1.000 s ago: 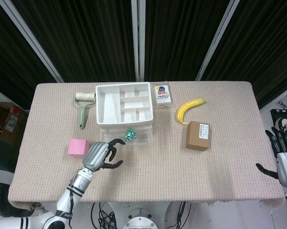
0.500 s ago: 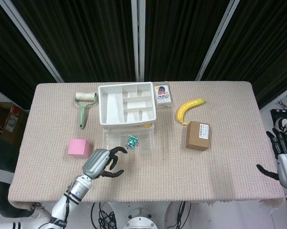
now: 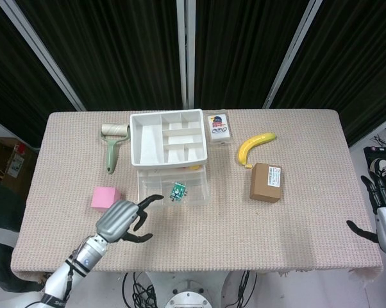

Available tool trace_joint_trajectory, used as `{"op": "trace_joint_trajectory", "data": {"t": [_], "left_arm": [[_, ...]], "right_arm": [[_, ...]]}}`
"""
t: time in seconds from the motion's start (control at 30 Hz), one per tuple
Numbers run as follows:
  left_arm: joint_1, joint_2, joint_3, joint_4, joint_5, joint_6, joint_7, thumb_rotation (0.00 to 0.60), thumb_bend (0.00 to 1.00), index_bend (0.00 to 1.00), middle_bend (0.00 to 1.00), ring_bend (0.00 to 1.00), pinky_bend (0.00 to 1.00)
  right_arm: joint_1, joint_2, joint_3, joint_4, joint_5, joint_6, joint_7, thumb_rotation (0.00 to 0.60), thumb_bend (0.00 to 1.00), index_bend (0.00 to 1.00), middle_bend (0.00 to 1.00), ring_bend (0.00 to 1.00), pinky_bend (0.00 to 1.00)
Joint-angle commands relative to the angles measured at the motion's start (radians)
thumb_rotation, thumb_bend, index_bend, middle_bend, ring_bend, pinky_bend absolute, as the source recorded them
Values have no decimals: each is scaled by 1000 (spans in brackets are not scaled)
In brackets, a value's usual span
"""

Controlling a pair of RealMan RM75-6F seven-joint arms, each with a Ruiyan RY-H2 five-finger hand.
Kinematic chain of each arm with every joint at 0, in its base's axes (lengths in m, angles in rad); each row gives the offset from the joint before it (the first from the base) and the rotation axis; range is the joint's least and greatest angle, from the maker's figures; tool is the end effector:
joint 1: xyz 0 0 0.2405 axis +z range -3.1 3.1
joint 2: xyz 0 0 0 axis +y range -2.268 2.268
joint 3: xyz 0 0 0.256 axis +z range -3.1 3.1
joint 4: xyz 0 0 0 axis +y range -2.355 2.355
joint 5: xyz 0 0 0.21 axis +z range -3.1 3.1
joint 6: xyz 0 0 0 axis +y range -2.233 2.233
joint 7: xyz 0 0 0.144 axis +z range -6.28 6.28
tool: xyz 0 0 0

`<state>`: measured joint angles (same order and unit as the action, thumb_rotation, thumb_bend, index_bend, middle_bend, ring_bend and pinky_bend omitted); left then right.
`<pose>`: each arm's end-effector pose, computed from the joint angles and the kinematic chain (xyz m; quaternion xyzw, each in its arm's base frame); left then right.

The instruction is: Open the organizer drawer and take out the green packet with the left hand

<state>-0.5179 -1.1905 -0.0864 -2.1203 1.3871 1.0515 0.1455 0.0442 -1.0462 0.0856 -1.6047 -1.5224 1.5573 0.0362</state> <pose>-0.1098 0.2285 0.0650 -0.7116 -0.4652 -0.4558 0.2633 -0.3136 -0.1754 0.1964 0.5800 -0.3481 0.4027 0.6167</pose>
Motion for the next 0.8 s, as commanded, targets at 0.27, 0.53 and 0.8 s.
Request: {"op": "trace_joint_trajectory", "data": {"t": [0.27, 0.53, 0.8], "left_arm": [[-198, 47, -151, 255, 172, -64, 95, 600, 213, 341, 862, 932, 1000], [-322, -18, -140, 398, 218, -173, 124, 600, 214, 342, 860, 930, 1000], [-394, 9, -121, 400, 202, -274, 149, 600, 213, 332, 852, 927, 1000]], "right_arm": [[-15, 6, -9, -15, -14, 22, -11, 600, 38, 0, 0, 0, 0], [-34, 12, -11, -29, 2, 34, -24, 600, 38, 0, 0, 0, 0], [-32, 8, -13, -35, 6, 22, -37, 600, 37, 0, 0, 0, 0]]}}
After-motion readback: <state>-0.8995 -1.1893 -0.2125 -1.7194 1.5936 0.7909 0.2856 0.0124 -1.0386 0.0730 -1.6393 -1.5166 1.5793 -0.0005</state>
